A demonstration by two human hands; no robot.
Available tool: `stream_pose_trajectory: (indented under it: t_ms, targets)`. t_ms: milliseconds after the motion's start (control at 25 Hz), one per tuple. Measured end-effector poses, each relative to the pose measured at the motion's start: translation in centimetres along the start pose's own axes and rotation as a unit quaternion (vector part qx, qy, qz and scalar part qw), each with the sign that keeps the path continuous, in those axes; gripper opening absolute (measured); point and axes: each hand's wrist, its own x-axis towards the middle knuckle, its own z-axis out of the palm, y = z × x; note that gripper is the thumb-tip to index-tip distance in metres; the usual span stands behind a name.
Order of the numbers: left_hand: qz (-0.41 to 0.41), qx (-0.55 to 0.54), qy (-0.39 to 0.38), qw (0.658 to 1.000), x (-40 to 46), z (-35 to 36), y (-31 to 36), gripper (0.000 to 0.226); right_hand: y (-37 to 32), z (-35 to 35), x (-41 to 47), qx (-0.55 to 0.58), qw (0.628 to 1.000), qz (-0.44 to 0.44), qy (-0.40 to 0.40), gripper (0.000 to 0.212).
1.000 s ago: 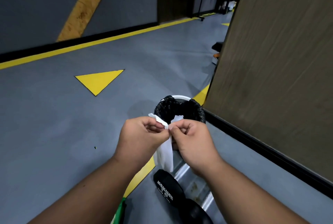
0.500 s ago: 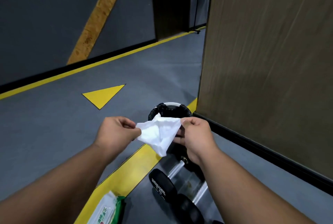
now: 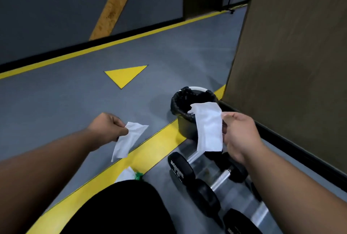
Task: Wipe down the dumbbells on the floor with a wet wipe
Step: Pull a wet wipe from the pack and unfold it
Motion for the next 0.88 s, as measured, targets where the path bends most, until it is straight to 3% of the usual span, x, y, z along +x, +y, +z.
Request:
stream_pose_trajectory:
  t_ms: [360,600,880]
  targets:
    - [-0.155,-0.061,-0.119,0.979,4.1,9.1,-15.6,0.016,4.0,0.2,0.3,-0.082,0.995,0.035,-0.043,0.025]
    - [-0.207,0.010,-0.133,0.969,6.5,13.3,-22.1,0.015,7.4,-0.2,1.3,-0.116,0.988,0.081,-0.057,0.033]
    - [-0.179,0.188,-0.127,0.957,7.6,15.4,-26.7,0.009,8.8,-0.3,1.1,-0.118,0.987,0.097,-0.049,0.031]
